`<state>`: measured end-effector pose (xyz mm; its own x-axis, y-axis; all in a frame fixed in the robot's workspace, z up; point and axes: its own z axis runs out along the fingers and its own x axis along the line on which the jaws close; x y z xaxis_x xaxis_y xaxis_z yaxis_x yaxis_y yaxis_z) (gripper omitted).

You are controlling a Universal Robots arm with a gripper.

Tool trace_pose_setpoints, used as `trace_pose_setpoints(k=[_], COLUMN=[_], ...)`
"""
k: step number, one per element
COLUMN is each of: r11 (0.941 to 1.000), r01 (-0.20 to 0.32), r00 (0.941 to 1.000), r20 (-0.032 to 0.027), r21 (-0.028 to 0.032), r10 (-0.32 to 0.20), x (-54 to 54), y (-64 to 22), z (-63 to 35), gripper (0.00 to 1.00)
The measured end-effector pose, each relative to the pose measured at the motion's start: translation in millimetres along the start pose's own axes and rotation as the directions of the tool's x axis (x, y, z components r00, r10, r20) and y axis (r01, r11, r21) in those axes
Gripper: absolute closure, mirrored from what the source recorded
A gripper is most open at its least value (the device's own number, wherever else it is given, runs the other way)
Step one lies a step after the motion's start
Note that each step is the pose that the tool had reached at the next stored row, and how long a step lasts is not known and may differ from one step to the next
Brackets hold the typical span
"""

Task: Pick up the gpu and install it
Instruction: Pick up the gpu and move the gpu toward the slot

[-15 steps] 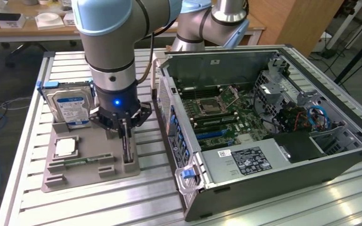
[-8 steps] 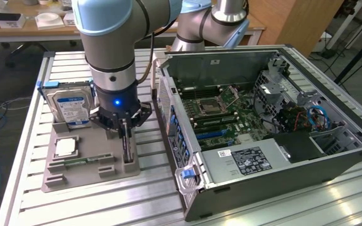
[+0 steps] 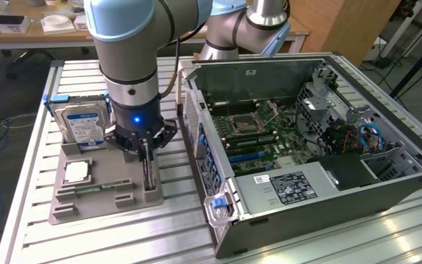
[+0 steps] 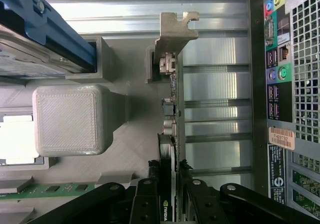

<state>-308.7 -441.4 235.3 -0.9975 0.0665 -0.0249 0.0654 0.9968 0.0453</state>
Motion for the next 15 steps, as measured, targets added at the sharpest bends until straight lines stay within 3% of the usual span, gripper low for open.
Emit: trace_pose_setpoints(k=[15], r11=[1.0], r01=[0.0], r00=[1.0], r20=[0.0], r21=[0.0], r10=[0.0], x=[-0.5], y=[0.0], z=[0.0], gripper=[0.74])
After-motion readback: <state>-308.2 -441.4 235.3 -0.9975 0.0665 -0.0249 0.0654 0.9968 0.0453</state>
